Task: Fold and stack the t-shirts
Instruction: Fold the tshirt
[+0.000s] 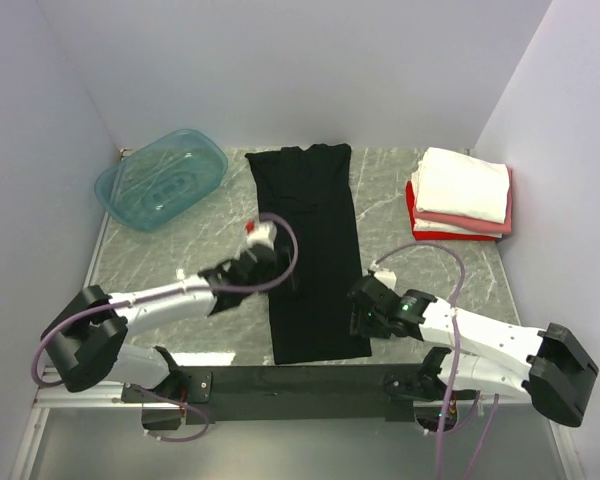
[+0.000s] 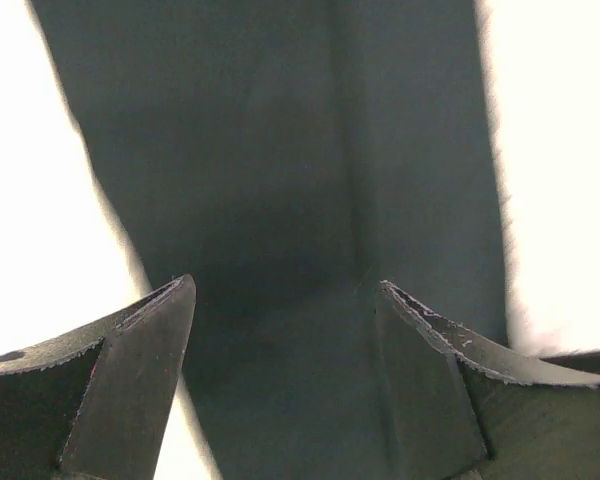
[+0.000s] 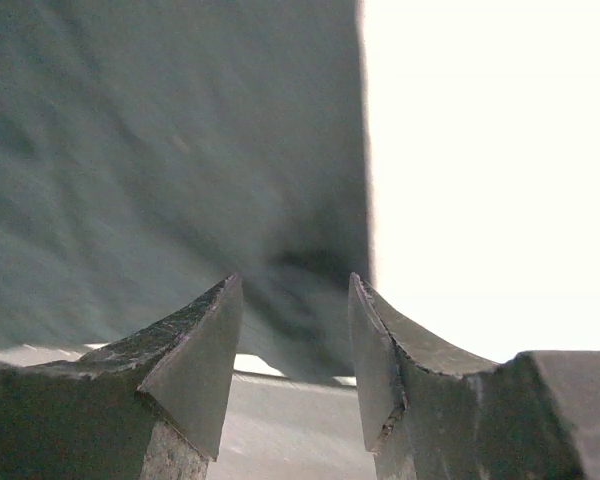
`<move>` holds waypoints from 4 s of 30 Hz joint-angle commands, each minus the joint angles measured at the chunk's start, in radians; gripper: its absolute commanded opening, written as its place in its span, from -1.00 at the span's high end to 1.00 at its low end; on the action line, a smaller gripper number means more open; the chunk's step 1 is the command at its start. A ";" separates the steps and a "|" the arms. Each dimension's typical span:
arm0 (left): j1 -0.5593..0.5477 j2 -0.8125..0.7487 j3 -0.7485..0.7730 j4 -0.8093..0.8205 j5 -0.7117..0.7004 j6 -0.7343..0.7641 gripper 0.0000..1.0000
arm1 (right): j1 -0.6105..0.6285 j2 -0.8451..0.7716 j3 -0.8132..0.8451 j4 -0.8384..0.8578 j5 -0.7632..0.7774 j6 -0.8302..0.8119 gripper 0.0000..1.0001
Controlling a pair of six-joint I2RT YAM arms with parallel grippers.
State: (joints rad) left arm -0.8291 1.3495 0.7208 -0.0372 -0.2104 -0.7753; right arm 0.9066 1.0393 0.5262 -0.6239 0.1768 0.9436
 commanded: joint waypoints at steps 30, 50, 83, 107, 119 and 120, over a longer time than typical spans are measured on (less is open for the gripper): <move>-0.366 -0.331 -0.340 -0.233 -0.112 -0.519 -0.56 | 0.179 -0.091 -0.097 -0.128 0.012 0.257 -0.12; -0.498 -0.194 -0.307 -0.358 -0.130 -0.673 -0.07 | 0.201 -0.022 -0.069 -0.120 0.030 0.270 -0.12; -0.676 -0.276 -0.261 -0.521 -0.081 -0.693 0.99 | 0.317 -0.015 0.054 -0.289 0.053 0.305 1.00; -0.391 -0.408 -0.176 -0.287 -0.218 -0.411 0.99 | 0.278 0.159 0.319 -0.312 0.268 0.203 1.00; 0.013 -0.141 -0.072 -0.038 -0.077 -0.091 0.99 | -0.061 0.454 0.590 -0.108 0.297 -0.187 1.00; 0.031 -0.089 -0.040 -0.033 -0.067 -0.085 0.99 | -0.081 0.503 0.607 -0.097 0.284 -0.203 1.00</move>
State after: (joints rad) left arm -0.8528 1.1797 0.6086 -0.1810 -0.3351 -0.9619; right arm 0.8871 1.4631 1.0519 -0.8036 0.4324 0.8669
